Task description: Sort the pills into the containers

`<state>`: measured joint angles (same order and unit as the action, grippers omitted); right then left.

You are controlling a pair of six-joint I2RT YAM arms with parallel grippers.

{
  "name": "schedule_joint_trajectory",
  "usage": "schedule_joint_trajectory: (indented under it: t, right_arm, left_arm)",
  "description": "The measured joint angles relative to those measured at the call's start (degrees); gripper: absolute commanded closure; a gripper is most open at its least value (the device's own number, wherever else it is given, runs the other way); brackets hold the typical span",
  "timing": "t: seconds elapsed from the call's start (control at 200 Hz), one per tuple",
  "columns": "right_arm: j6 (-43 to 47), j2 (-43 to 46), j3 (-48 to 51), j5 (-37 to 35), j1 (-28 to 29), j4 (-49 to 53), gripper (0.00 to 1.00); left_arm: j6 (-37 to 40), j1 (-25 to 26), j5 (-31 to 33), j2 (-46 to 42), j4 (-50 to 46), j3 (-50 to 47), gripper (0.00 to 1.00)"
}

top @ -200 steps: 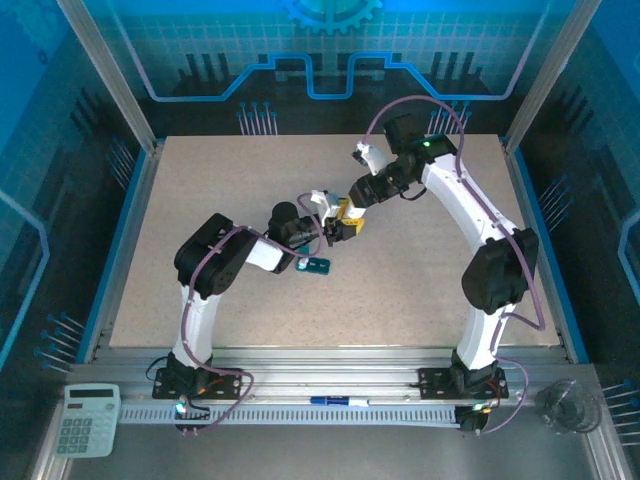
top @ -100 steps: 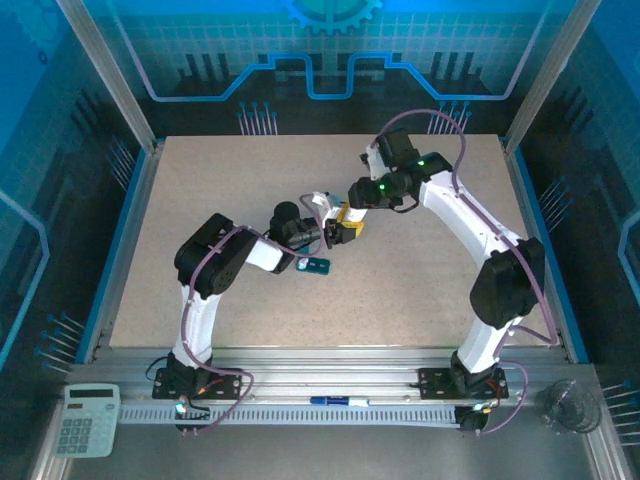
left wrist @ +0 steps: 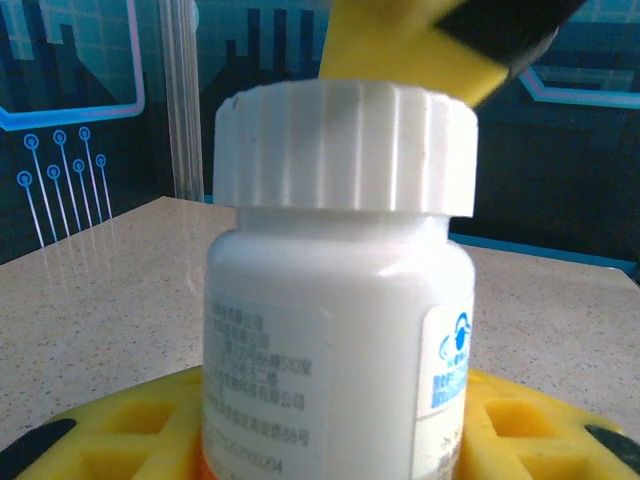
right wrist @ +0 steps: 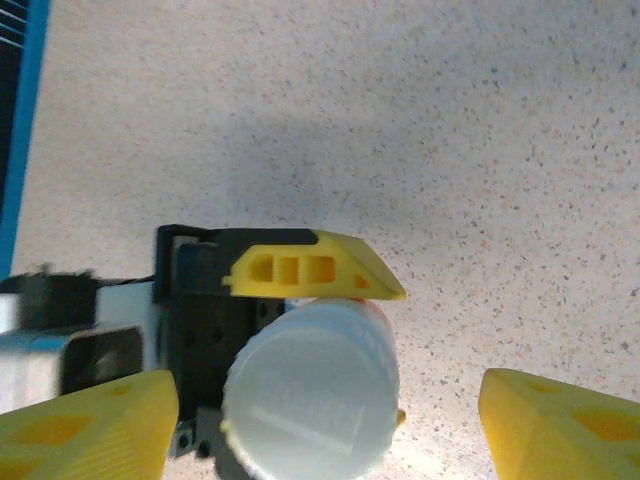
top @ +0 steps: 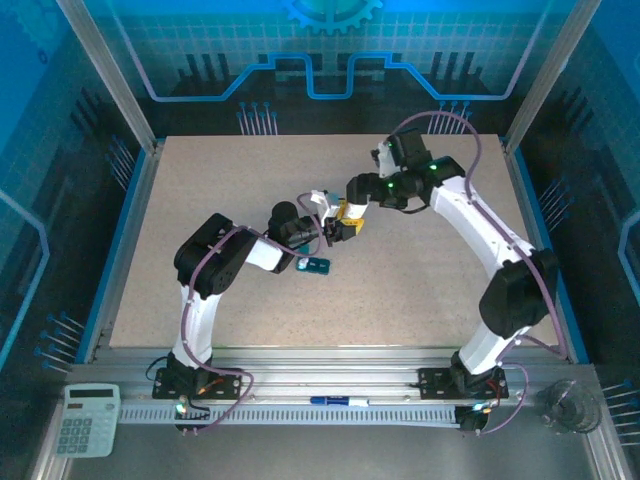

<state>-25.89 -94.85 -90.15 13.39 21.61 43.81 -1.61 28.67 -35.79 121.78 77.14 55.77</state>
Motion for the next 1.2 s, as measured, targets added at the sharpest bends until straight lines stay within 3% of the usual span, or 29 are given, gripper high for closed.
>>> schedule_joint_trajectory:
  t: [0.165, 0.485, 0.825, 0.981, 1.196]
  right_arm:
    - [6.58, 2.60, -1.44, 3.58, -2.69, -0.20, 0.20]
    - [24.96, -5.79, -13.44, 3.56, -2.97, 9.88, 0.20]
    - [30.16, -9.25, -14.58, 3.76, -1.68, 14.34, 0.26]
    - [30.49, -10.21, -14.58, 3.80, -0.87, 14.60, 0.33]
    - [29.42, -10.56, -14.58, 4.52, -0.63, 14.67, 0.54]
  left_arm:
    - [0.02, 0.00, -0.02, 0.00, 0.35, 0.00, 1.00]
    - [0.02, 0.00, -0.02, 0.00, 0.37, 0.02, 1.00]
    - [0.02, 0.00, -0.02, 0.00, 0.37, 0.02, 1.00]
    - [0.02, 0.00, -0.02, 0.00, 0.37, 0.00, 1.00]
    - [0.00, 0.00, 0.22, 0.00, 0.28, 0.00, 1.00]
